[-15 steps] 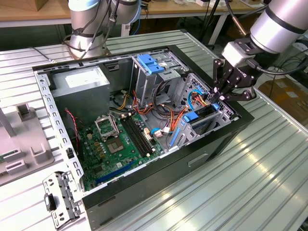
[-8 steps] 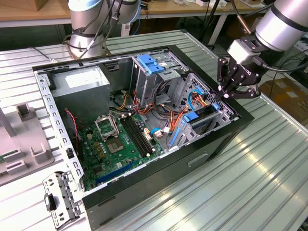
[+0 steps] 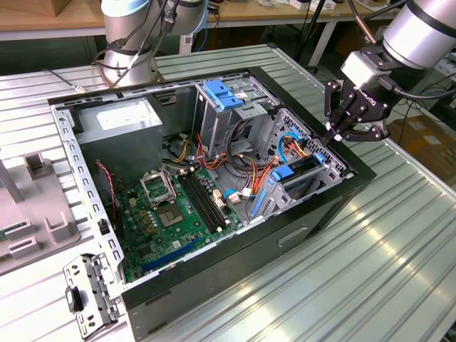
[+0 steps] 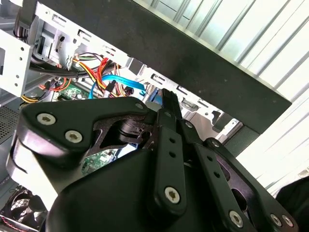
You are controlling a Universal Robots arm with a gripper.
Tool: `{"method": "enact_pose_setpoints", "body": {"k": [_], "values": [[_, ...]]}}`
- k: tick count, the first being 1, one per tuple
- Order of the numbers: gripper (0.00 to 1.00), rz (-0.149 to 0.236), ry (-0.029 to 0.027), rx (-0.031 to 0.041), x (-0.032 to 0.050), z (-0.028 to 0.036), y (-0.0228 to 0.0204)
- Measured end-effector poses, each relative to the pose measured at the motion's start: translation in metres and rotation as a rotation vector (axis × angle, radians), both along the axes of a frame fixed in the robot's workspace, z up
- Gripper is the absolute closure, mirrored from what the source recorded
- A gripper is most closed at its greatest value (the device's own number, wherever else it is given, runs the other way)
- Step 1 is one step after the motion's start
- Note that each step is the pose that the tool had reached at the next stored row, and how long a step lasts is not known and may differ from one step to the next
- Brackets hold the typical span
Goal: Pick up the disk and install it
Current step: 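Insert the first disk wire, then insert the second disk wire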
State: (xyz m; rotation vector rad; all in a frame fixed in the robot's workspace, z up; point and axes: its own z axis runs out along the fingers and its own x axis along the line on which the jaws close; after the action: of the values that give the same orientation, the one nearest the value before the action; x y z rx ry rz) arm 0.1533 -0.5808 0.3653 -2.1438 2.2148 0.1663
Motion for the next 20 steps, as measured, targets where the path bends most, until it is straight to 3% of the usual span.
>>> {"method": "enact_pose_setpoints", "body": {"k": [9, 13, 16, 20], "values": [[0.89, 0.0, 0.0, 0.0001, 0.0001, 0.0, 0.0], [0.64, 0.0, 0.0, 0.0, 0.0002, 0.0, 0.0], [0.64, 0.0, 0.0, 0.0001, 0.0003, 0.0001, 0.0], [0.64, 0.0, 0.0, 0.0012, -0.0002, 0.0055, 0.0]]}}
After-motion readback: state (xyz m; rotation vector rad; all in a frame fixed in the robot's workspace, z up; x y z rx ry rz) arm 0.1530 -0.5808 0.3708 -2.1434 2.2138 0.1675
